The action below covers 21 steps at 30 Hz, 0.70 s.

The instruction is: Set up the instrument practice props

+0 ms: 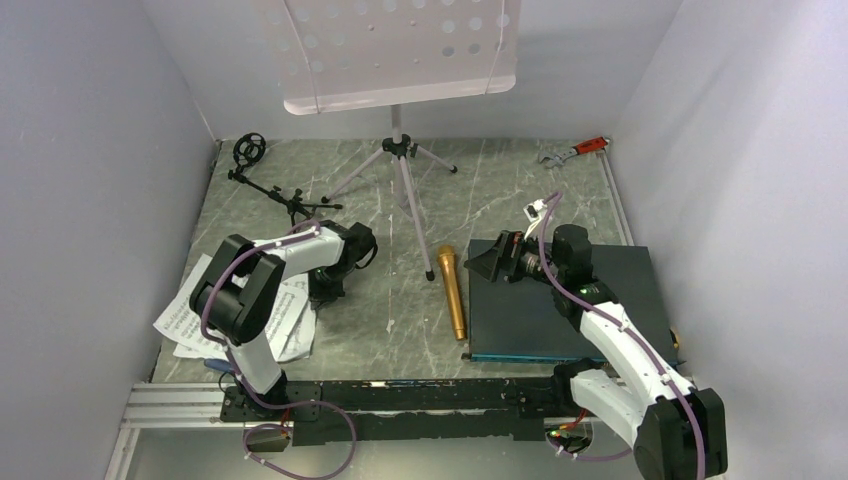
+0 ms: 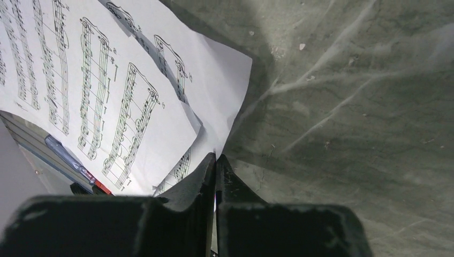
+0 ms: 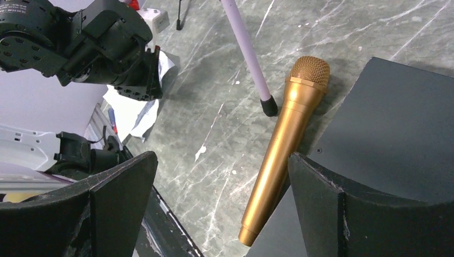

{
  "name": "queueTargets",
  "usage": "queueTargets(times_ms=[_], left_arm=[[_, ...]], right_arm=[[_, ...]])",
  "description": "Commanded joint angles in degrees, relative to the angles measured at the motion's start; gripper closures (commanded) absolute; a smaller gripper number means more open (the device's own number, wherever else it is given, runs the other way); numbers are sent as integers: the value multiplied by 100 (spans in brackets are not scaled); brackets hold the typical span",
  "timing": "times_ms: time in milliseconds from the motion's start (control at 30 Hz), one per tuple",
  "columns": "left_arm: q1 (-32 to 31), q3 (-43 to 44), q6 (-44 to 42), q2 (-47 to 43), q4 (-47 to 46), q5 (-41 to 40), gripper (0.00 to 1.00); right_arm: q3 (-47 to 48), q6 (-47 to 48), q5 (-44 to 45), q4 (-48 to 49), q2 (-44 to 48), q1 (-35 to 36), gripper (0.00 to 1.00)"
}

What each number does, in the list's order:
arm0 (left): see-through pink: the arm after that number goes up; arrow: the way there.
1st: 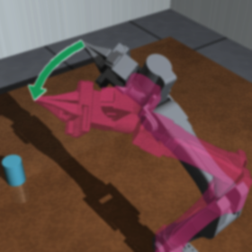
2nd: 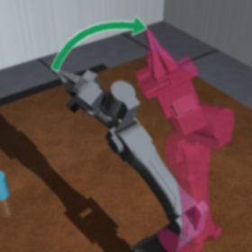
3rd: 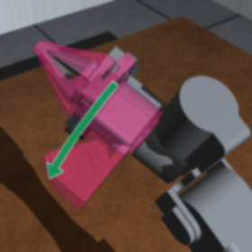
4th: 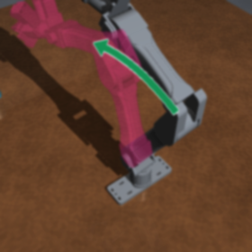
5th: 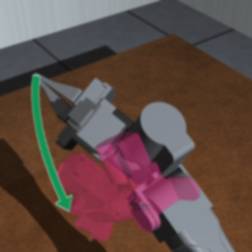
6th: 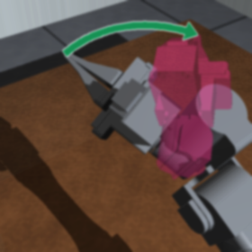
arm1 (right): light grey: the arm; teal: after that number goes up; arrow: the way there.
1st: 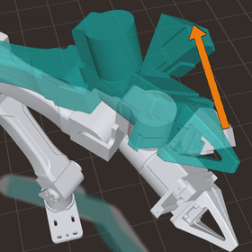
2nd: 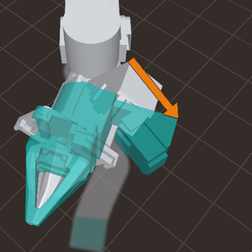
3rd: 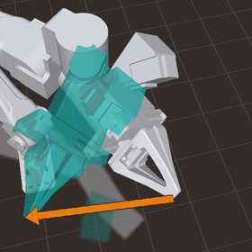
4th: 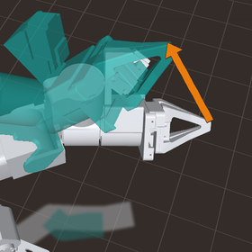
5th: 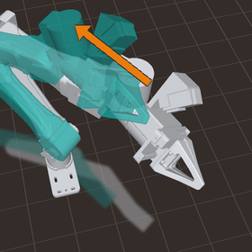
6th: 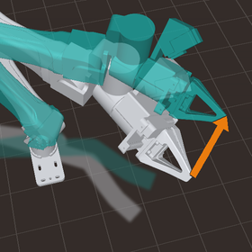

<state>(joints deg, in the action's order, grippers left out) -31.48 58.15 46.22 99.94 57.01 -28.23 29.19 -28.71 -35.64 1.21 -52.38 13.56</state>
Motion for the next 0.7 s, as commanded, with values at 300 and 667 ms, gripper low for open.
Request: queueTargets(times_ms=[300, 667], left_arm=[[-250, 165, -366, -428, -1053, 1648, 97], [-873, 500, -140, 68, -2443, 3898, 97]], right_arm=[[349, 117, -53, 140, -20, 55, 3], [332, 148, -48, 142, -74, 60, 3]])
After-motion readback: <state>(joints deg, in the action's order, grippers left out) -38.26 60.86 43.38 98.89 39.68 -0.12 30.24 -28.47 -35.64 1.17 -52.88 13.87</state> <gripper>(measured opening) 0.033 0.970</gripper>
